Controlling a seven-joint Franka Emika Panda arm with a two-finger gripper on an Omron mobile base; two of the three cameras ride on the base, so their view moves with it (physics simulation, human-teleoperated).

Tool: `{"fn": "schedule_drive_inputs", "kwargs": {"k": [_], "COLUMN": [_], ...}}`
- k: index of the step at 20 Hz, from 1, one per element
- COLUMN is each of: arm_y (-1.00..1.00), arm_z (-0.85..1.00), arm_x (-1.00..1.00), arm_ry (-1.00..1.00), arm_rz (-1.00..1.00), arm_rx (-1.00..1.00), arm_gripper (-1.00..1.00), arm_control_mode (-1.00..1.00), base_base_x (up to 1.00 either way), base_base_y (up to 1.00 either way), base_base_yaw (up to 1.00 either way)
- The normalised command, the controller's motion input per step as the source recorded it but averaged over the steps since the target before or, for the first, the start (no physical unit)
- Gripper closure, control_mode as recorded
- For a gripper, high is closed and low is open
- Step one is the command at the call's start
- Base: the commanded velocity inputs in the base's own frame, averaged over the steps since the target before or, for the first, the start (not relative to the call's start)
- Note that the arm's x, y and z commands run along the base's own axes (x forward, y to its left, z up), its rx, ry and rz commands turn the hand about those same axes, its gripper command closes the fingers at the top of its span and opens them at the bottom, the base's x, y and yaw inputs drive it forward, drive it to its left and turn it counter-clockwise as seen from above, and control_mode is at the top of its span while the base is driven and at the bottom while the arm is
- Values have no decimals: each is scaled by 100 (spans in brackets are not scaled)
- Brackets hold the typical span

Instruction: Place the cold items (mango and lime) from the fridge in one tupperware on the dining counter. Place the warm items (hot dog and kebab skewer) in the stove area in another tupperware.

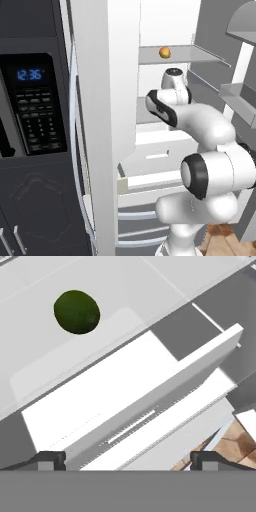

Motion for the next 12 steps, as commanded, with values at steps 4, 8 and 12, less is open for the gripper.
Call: {"fn": "schedule_drive_inputs", "kwargs": {"k": [4,8,12], "arm_y": [-9,-7,-14], "arm_z": [-18,-21,-18], "arm_x": [43,33,26], "arm_ry": [0,0,0], "arm_rz": [0,-1,-4], "arm_rx": [5,0,0], "arm_gripper": [-100,-100,-100], "arm_control_mode": [-100,-100,-100], "base_base_x": [0,0,0], "base_base_y": [0,0,0], "base_base_yaw": [0,0,0]}}
